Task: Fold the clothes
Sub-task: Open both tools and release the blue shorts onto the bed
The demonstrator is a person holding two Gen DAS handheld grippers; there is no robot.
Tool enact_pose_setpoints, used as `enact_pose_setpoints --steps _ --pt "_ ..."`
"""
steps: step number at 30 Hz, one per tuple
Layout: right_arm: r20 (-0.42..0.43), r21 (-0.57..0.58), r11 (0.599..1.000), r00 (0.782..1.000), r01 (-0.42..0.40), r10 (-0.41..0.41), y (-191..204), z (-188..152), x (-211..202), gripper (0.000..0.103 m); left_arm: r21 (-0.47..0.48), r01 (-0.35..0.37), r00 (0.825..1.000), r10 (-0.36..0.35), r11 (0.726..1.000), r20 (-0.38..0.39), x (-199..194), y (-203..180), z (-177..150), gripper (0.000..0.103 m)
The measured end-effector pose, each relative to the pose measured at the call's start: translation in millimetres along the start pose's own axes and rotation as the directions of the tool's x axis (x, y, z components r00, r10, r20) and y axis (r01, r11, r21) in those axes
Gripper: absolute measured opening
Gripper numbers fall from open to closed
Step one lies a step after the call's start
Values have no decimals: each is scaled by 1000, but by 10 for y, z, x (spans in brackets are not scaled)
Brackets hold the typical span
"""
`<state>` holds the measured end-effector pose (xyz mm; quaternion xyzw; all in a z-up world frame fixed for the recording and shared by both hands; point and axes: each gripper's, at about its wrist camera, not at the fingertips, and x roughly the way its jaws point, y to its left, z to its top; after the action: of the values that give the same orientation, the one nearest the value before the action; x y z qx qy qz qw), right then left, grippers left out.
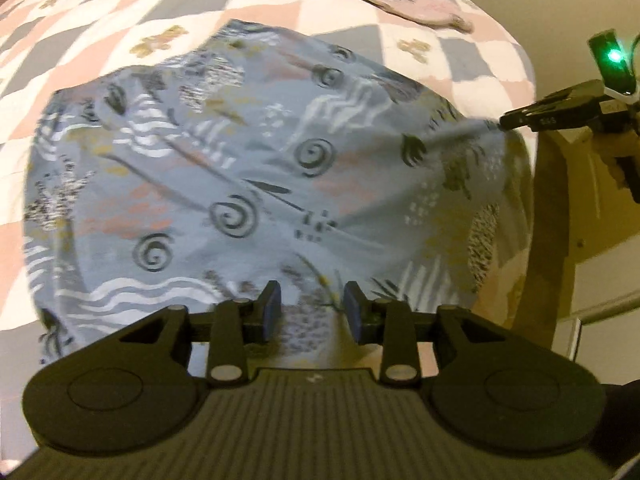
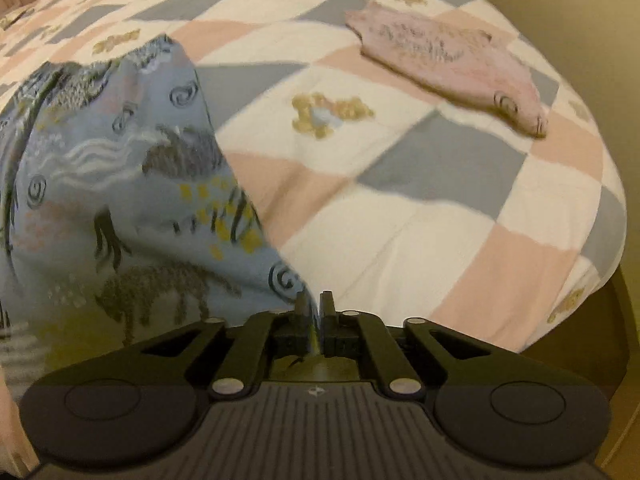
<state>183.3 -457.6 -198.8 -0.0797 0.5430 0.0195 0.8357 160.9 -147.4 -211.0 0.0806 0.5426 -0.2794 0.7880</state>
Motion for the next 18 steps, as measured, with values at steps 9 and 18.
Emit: enact_pose_setpoints --steps 9,18 --pt "112 -105 965 962 -239 250 259 1018 259 39 -70 -84 994 89 994 70 18 296 394 34" --pt "83 -240 879 893 -413 442 786 2146 1290 44 -175 -186 967 212 967 141 273 1107 1067 36"
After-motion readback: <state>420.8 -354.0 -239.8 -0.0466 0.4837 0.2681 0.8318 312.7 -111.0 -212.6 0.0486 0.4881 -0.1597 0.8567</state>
